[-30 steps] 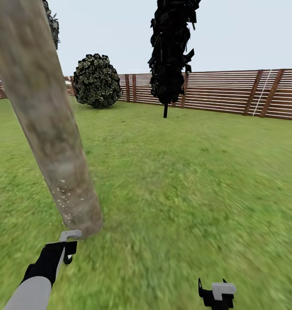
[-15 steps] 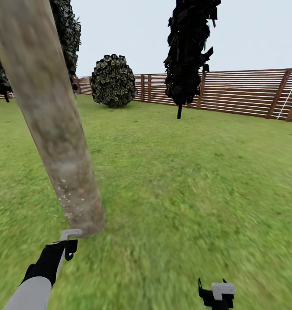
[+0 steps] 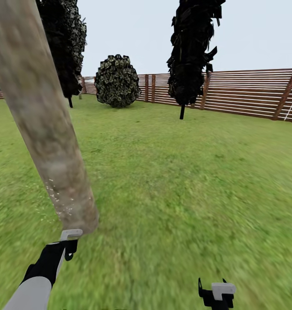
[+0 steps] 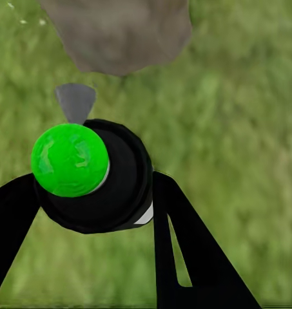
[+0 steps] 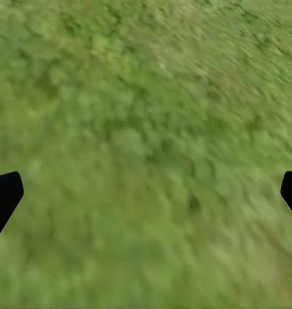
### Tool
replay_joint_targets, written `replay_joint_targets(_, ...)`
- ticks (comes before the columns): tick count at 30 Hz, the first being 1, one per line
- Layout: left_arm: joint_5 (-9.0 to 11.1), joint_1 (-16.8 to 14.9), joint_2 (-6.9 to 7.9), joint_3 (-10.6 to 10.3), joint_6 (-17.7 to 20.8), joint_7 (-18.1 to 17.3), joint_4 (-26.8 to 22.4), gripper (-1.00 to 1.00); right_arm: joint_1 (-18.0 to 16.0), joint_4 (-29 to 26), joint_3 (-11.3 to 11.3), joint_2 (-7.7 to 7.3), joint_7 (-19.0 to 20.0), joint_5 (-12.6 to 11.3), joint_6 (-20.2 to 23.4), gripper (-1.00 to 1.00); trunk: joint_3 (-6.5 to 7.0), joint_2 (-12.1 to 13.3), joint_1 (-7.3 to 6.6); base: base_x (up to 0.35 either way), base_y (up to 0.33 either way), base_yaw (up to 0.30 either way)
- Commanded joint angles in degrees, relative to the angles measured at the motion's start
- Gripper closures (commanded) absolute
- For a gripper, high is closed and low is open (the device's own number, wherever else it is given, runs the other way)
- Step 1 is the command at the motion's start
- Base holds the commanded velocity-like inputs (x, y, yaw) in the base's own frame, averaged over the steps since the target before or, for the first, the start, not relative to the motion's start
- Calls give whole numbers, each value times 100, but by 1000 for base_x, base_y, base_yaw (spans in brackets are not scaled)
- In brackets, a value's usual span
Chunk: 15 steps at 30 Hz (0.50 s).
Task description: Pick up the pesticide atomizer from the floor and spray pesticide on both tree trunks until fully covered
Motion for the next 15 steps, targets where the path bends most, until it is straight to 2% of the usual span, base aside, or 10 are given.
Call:
replay_joint_targets(1, 3, 0, 3, 2, 4, 0, 0, 100, 0, 0, 0, 0, 0, 0, 0, -100, 0, 0, 0, 17, -272, 276)
replay_joint_targets(9, 15, 0, 62, 34, 85, -2, 29, 100, 0, 0, 0, 0, 0, 0, -6, -100, 0, 0, 0, 124, -260, 267)
replay_joint_targets(15, 16, -5, 46, -22, 153, -9, 43, 100, 0, 0, 0, 0, 0, 0, -8, -100, 0, 0, 0, 215, -218, 23)
